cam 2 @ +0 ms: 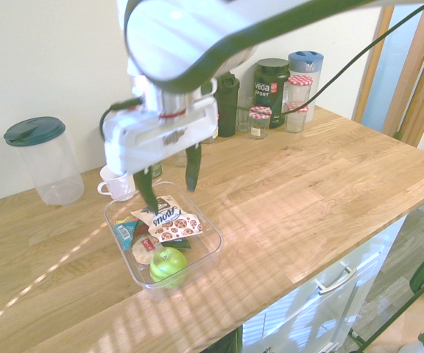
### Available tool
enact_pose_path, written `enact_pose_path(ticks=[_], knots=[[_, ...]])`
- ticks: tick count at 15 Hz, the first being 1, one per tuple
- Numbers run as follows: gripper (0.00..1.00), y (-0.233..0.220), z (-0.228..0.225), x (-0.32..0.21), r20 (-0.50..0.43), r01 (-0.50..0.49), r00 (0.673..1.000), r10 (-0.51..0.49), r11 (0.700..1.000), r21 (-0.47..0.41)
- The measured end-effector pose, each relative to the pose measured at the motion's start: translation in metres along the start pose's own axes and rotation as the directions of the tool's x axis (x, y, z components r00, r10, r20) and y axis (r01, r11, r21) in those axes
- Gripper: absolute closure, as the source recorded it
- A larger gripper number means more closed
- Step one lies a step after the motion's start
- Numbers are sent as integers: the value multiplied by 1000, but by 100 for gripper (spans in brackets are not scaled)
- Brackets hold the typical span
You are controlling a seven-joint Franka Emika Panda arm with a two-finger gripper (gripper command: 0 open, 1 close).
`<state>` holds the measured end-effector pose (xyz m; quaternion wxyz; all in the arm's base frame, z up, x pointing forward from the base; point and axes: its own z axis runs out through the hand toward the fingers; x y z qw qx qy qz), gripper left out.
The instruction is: Put the apple into the container
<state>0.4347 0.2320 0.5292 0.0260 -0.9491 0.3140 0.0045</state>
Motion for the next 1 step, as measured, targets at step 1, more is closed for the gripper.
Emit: enact_pose_path(ticks=[1], knots=[[0, 32, -12, 36, -12, -78, 997, 78, 997, 7]])
